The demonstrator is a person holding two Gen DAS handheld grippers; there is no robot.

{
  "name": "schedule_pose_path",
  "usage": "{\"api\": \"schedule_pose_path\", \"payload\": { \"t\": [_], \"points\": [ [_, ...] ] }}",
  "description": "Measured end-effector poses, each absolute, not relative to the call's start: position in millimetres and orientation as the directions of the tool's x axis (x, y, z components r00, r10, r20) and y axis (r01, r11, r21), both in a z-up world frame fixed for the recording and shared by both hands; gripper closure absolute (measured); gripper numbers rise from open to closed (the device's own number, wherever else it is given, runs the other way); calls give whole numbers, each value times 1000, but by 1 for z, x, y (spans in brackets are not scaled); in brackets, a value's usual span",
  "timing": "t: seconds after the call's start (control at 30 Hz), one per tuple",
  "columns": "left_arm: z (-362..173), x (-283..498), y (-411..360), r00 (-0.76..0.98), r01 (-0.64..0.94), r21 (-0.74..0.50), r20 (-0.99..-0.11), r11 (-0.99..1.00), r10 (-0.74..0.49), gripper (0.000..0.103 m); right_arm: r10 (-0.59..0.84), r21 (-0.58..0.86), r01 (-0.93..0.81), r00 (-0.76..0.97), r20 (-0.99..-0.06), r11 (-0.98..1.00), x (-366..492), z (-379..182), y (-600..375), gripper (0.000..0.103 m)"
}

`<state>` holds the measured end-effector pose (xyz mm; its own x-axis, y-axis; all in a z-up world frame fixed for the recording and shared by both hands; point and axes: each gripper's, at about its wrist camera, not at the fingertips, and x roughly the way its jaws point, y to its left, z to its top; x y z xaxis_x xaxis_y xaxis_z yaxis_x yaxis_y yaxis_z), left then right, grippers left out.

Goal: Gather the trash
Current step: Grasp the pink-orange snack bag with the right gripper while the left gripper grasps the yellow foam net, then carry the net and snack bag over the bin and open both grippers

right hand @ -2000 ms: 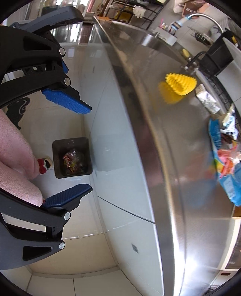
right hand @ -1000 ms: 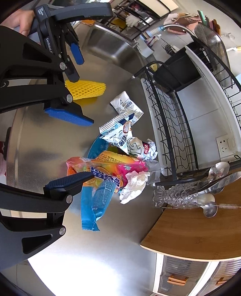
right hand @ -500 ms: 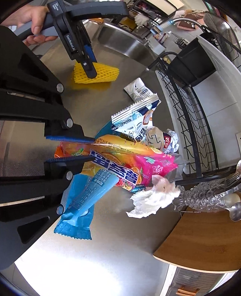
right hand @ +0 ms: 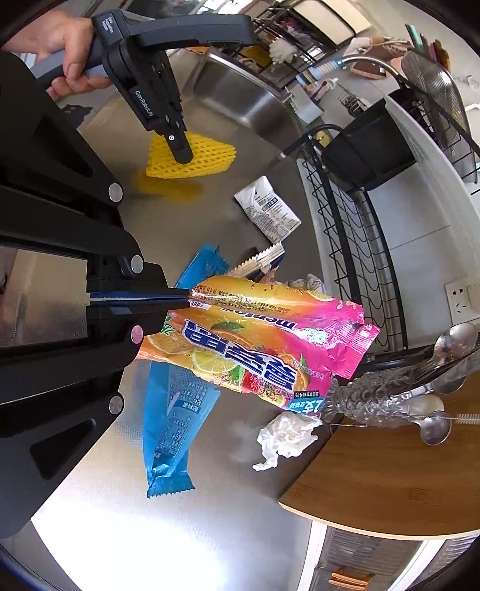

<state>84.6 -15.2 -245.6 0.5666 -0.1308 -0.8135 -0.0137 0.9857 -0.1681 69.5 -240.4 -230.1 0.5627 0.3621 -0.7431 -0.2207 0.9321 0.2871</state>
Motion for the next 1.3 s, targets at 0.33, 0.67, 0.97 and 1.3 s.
{"api": "schedule_pose_path", "payload": {
  "t": [0.33, 0.67, 0.97, 1.3],
  "points": [
    [-201, 32, -5, 627, 35, -157, -765, 987, -144, 94, 386, 283, -263, 614, -689, 922, 20, -192, -214, 101],
    [-194, -55, 6, 617, 85, -169, -765, 982, -185, 94, 435, 307, -311, 580, -688, 900, -65, -193, -176, 101],
    [-236, -129, 24, 548, 82, -198, -810, 977, -211, 94, 444, 308, -335, 488, -751, 890, -139, -230, -142, 101],
    [-316, -170, 36, 405, 56, -254, -878, 965, -255, 94, 445, 350, -330, 280, -850, 877, -188, -308, -116, 101]
  ]
}}
